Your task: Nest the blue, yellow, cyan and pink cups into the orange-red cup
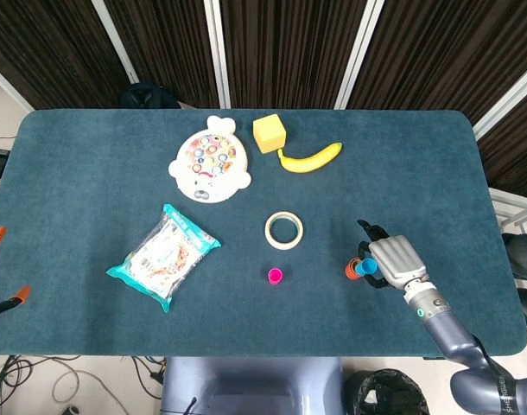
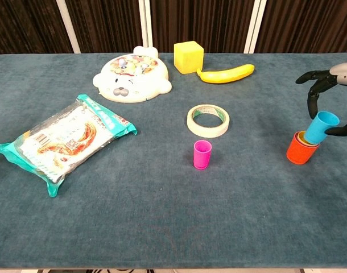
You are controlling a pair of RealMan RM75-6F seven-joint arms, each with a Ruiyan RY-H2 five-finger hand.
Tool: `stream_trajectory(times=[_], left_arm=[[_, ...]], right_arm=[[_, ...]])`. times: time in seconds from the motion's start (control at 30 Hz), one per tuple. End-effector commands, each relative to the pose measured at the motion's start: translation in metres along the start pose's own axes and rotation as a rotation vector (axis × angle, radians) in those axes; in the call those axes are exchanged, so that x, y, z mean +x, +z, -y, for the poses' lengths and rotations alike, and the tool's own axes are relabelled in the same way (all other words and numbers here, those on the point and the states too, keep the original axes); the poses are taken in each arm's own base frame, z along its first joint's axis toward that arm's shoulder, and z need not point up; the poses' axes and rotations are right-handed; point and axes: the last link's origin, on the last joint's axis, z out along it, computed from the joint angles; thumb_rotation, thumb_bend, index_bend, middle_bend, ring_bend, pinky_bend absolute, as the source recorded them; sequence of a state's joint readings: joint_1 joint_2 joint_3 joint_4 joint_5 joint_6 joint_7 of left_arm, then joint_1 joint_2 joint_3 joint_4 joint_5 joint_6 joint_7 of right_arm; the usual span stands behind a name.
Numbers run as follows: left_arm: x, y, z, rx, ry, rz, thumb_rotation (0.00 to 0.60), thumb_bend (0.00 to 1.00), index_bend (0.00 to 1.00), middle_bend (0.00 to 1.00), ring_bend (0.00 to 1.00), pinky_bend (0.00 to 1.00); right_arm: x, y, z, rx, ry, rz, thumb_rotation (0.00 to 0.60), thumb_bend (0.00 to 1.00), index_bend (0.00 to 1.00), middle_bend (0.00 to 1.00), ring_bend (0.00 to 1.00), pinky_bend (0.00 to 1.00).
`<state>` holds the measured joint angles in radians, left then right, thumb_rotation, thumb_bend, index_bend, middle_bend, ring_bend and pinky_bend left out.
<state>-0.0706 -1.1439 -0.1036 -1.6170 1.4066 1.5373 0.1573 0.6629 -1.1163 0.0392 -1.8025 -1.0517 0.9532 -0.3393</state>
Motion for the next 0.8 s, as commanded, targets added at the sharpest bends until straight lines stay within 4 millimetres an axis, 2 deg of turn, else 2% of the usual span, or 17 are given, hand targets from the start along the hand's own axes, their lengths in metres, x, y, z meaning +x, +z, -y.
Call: stream_trajectory(times=[0.03,0.6,0.7,0.73,0.77,0.8], left_arm=[[0.000,0.000,0.000,0.000,0.000,0.000,0.600,0.13,0.06,0.02,0.00,0.00],[0.000,0.000,0.000,-0.001,0.003,-0.002,0.600,0.13,0.06,0.02,0.00,0.00],[0.000,0.000,0.000,0.000,0.002,-0.003,0.600,0.13,0.06,0.02,0.00,0.00],[0.000,0.000,0.000,0.000,0.002,-0.003,0.600,0.13,0.06,0.02,0.00,0.00],[0.000,0.000,0.000,0.000,0.003,-0.002,0.600,0.13,0.06,0.02,0.00,0.00],[0.000,0.000,0.000,0.000,0.003,-0.002,0.600,0.13,0.06,0.02,0.00,0.00]], right_arm=[[-0.001,0.001,0.000,0.003,0.002,-0.001,0.600,0.39,0.52,0.03,0.14,0.95],[-0.008,0.009,-0.003,-0.011,-0.002,0.024,0.600,0.39,0.51,0.03,0.14,0.99],[-0.010,0.009,-0.003,-0.011,-0.004,0.035,0.600,0.39,0.40,0.03,0.14,1.00],[-0.010,0.009,-0.003,-0.010,-0.008,0.038,0.600,0.39,0.33,0.03,0.14,0.98],[-0.011,0.009,-0.003,-0.009,-0.014,0.044,0.600,0.39,0.29,0.03,0.14,0.89],[-0.011,0.009,-0.003,-0.008,-0.018,0.049,0.600,0.39,0.24,0.03,0.14,0.69]])
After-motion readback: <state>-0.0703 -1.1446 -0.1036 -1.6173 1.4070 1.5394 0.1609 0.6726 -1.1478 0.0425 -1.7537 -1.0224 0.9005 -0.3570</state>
